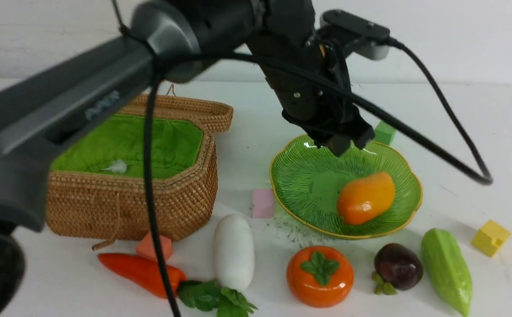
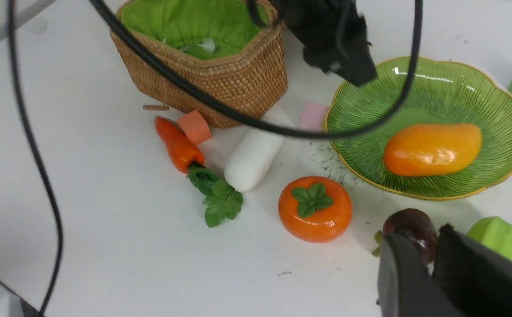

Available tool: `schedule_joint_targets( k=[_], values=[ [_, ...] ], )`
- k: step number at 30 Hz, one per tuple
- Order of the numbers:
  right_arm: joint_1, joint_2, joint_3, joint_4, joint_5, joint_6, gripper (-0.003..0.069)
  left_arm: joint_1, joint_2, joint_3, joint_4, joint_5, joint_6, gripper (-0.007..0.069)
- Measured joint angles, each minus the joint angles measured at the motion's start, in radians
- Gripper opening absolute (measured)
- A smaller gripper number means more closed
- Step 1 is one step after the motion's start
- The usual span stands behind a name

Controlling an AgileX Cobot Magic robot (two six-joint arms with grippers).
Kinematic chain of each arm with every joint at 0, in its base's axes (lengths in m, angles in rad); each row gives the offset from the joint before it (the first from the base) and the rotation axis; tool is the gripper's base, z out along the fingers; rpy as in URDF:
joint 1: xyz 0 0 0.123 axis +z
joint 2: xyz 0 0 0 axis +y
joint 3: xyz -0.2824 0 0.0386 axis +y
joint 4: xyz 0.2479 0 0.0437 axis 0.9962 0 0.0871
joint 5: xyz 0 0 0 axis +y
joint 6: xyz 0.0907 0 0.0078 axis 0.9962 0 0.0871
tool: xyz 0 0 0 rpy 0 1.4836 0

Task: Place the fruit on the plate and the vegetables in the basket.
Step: Use the left arm to grab a carrot and put it into the left basket

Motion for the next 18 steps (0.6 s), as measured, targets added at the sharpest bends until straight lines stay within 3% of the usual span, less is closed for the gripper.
schedule_joint_targets(
  k=[1, 2, 3, 10, 18],
  values=[
    [0.0, 0.0, 0.0, 0.007, 0.0, -0.016, 0.0132, -0.005, -0.052, 0.005, 0.016, 0.041, -0.028, 0.0076],
    [0.0, 0.0, 0.0, 0.02, -0.001, -0.028, 0.0131, -0.011, -0.099, 0.03, 0.039, 0.051, -0.051, 0.0004],
    [0.0, 0.0, 0.0, 0.03, -0.002, -0.04, 0.0131, -0.015, -0.128, 0.046, 0.056, 0.054, -0.059, -0.0013],
    [0.0, 0.0, 0.0, 0.09, -0.008, -0.108, 0.0136, -0.018, -0.46, 0.469, 0.217, 0.056, -0.083, -0.0013],
    [0.0, 0.0, 0.0, 0.101, -0.001, -0.148, 0.014, -0.018, -0.689, 0.973, 0.243, -0.001, 0.321, 0.0003]
  ],
)
